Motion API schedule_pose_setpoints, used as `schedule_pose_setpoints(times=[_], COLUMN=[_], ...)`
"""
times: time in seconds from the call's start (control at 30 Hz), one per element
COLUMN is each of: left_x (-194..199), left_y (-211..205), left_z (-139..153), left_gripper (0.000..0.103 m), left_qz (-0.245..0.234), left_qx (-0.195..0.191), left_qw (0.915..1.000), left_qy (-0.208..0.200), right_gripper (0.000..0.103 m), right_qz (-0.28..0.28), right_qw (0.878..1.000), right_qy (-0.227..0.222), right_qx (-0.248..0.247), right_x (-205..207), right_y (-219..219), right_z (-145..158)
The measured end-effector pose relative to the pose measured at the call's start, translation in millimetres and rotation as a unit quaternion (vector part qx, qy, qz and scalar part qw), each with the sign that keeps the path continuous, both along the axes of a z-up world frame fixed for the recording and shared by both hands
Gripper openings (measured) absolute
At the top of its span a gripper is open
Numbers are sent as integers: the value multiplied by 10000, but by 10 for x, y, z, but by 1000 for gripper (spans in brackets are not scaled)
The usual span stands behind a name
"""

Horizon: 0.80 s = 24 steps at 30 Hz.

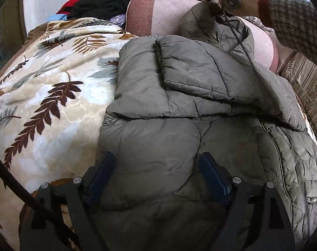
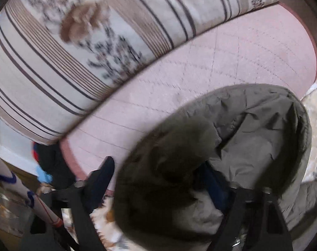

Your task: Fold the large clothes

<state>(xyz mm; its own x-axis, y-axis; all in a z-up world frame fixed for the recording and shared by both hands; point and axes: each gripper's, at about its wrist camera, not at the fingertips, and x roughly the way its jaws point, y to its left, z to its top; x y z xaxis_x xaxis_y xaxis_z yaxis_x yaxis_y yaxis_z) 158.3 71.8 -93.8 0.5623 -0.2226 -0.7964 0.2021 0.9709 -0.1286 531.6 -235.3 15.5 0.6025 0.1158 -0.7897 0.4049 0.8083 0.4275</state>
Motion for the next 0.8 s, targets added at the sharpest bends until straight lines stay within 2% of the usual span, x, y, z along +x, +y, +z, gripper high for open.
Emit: schedule_pose_setpoints(times=[0.03,0.07,0.17,0.37,0.5,0.67,0.8], left_x=[-2,-7,-21,-51,-89,-151,-157], left_y=[-2,-2,-3,-1,96,250,369], left_z=[1,2,4,38,130,265,291], left_gripper=[84,84,84,84,84,84,84], left_qz=[0,1,16,26,49,232,435], left_qx=[3,10,34,81,-229,-424,-397], left_qw=[10000,10000,10000,10000,9997,9986,9978], left_qy=[2,1,-3,-29,-57,-228,-300], right_gripper=[22,16,10,8,8,7,7], right_qz=[125,205,430,833,1211,1590,1824], right_qw=[9999,9998,9981,9938,9889,9829,9804], right_qy=[34,20,-100,-351,-472,-518,-384], right_qx=[5,-67,-433,-644,-720,-766,-645], right_x=[-13,-43,-263,-1120,-1928,-2966,-3742], right_y=[10,26,104,292,408,566,688], right_z=[-15,11,187,684,907,942,706])
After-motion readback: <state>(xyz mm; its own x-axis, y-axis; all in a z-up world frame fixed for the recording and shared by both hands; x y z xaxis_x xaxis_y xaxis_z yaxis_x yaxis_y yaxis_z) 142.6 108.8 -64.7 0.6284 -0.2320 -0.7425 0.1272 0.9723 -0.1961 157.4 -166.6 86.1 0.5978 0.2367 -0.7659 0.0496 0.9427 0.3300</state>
